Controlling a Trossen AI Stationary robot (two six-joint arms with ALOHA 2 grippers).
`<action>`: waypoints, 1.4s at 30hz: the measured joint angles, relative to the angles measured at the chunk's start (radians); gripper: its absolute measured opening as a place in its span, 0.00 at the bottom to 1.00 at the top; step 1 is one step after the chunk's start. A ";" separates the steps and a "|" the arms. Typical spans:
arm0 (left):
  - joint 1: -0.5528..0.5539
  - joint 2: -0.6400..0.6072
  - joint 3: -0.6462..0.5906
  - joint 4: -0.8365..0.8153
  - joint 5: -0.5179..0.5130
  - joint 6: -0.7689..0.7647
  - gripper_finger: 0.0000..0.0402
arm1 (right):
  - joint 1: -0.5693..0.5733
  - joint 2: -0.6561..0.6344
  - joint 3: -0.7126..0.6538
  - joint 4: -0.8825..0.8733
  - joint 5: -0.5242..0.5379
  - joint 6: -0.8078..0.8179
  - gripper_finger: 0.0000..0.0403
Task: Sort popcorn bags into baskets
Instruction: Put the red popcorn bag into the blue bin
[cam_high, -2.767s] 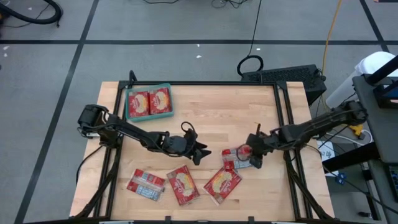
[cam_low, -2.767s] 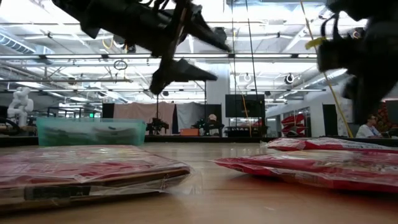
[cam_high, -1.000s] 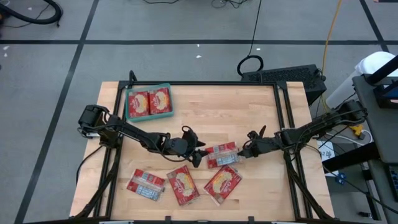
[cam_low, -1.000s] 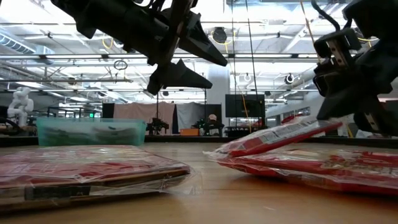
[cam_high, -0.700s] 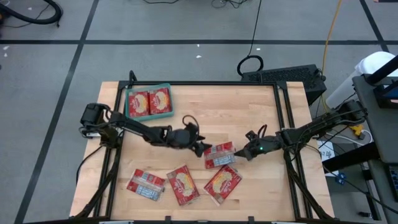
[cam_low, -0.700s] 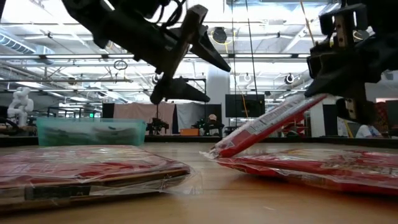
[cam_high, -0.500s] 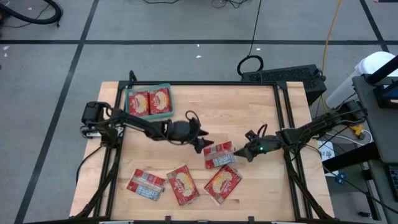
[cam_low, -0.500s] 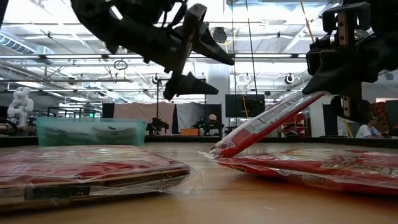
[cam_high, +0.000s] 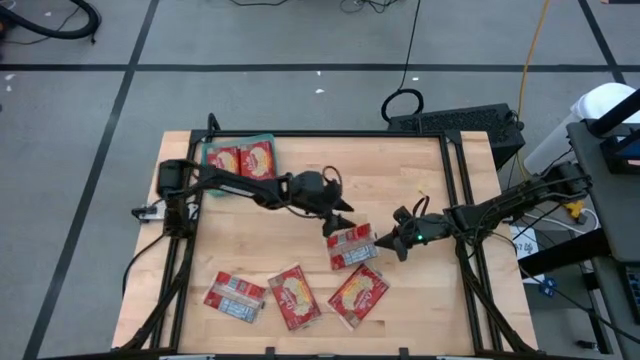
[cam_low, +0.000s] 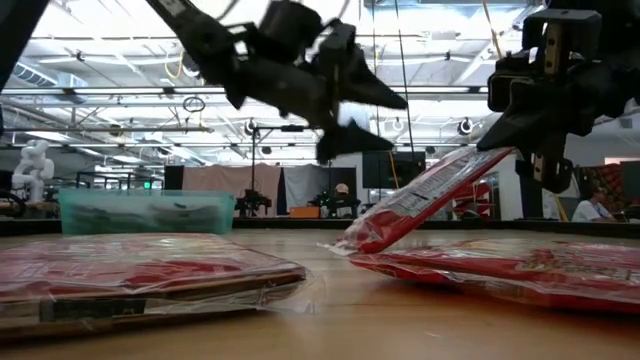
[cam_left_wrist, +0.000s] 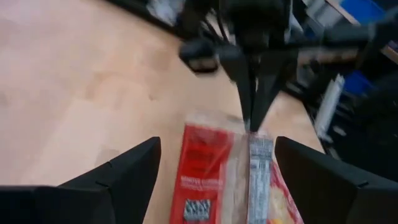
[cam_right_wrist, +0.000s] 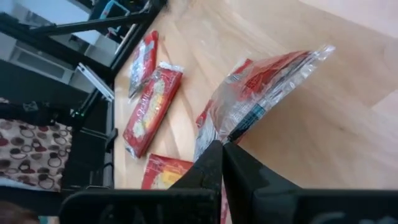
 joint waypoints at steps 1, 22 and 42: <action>0.004 0.026 0.019 0.000 0.024 0.008 0.79 | 0.000 0.000 0.000 0.004 0.000 -0.013 0.00; 0.072 0.285 0.209 0.009 0.451 0.085 0.35 | -0.070 0.001 0.001 -0.005 0.000 -0.170 0.00; 0.165 -0.170 0.213 -0.348 0.348 0.515 0.05 | -0.234 -0.166 0.000 0.323 0.172 0.503 0.20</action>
